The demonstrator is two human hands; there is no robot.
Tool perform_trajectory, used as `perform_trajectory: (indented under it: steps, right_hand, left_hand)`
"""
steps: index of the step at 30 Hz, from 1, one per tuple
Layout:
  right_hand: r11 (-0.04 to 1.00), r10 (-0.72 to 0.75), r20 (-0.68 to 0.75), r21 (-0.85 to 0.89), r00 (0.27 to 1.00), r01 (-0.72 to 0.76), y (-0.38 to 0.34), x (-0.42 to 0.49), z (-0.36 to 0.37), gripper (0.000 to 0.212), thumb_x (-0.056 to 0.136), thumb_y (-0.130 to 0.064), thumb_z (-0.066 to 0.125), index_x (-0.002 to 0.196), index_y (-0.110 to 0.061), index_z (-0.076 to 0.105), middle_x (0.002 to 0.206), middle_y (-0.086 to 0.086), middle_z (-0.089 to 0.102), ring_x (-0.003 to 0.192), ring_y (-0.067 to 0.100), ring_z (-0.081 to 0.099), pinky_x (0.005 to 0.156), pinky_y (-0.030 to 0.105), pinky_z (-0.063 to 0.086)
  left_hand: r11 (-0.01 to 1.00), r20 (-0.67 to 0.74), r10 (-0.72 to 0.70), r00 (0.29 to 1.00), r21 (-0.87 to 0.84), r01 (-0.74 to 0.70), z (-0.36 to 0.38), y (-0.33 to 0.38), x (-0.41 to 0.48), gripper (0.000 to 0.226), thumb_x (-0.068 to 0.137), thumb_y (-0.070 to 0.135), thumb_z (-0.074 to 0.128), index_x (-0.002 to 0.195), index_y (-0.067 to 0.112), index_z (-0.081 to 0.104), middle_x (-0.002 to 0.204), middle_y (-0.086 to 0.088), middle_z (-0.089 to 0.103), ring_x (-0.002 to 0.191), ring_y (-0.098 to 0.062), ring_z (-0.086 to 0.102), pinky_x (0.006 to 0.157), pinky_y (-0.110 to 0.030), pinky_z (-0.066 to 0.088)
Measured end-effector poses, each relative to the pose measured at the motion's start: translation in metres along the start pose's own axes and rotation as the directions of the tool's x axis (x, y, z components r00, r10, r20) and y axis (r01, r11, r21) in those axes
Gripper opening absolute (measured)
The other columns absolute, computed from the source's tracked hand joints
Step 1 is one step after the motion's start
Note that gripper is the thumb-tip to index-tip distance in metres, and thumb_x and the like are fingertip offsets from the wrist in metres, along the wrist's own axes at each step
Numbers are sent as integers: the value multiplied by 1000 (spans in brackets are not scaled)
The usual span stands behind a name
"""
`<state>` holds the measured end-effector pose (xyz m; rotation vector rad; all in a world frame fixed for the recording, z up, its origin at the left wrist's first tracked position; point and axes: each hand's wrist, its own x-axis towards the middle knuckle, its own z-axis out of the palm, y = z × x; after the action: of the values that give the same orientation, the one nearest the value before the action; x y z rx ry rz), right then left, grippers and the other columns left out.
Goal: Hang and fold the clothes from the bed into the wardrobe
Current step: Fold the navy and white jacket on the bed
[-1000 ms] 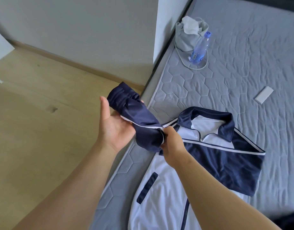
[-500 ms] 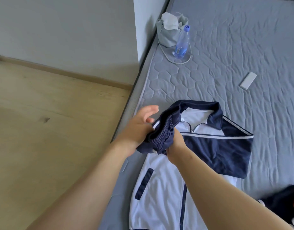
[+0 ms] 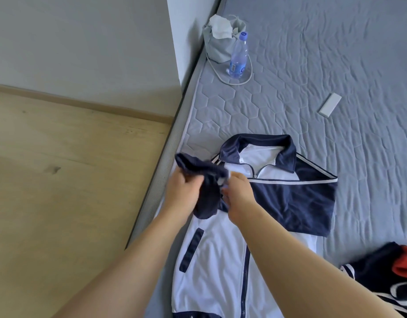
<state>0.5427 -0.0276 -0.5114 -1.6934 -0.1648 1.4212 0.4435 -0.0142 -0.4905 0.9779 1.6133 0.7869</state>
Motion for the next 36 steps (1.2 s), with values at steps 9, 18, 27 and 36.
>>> perform_trajectory:
  steps: [9, 18, 27, 36]
  right_hand:
    - [994, -78, 355, 100, 932, 45, -3, -13, -1, 19, 89, -14, 50, 103, -22, 60, 87, -2, 59, 74, 15, 55, 70, 23, 48]
    - [979, 7, 186, 199, 983, -44, 1, -3, -17, 31, 88, -37, 60, 107, -12, 61, 96, 4, 70, 87, 18, 67, 82, 30, 54]
    - [877, -203, 292, 480, 935, 40, -44, -23, -5, 17, 93, -26, 52, 95, -14, 65, 98, 5, 72, 89, 17, 69, 81, 30, 55]
    - [842, -226, 167, 528, 960, 106, -62, -22, -21, 24, 88, -13, 57, 65, -15, 61, 59, -1, 54, 45, 11, 46, 50, 21, 39]
  left_hand:
    - [815, -11, 437, 899, 427, -391, -2, -8, 3, 13, 89, 3, 47, 93, 15, 50, 84, -2, 58, 73, -23, 51, 64, -35, 38]
    - [875, 323, 329, 888, 250, -415, -3, -20, 5, 45, 81, -12, 41, 75, 24, 66, 90, 21, 63, 89, -5, 59, 74, -6, 41]
    - [912, 4, 292, 956, 299, -280, 6, -27, 9, 25, 79, 16, 62, 91, 35, 51, 81, 16, 61, 81, -7, 60, 55, -15, 36]
    - [766, -307, 639, 706, 174, -618, -3, 43, 31, 24, 80, -3, 42, 99, 11, 47, 85, 3, 48, 76, -14, 41, 67, -16, 34]
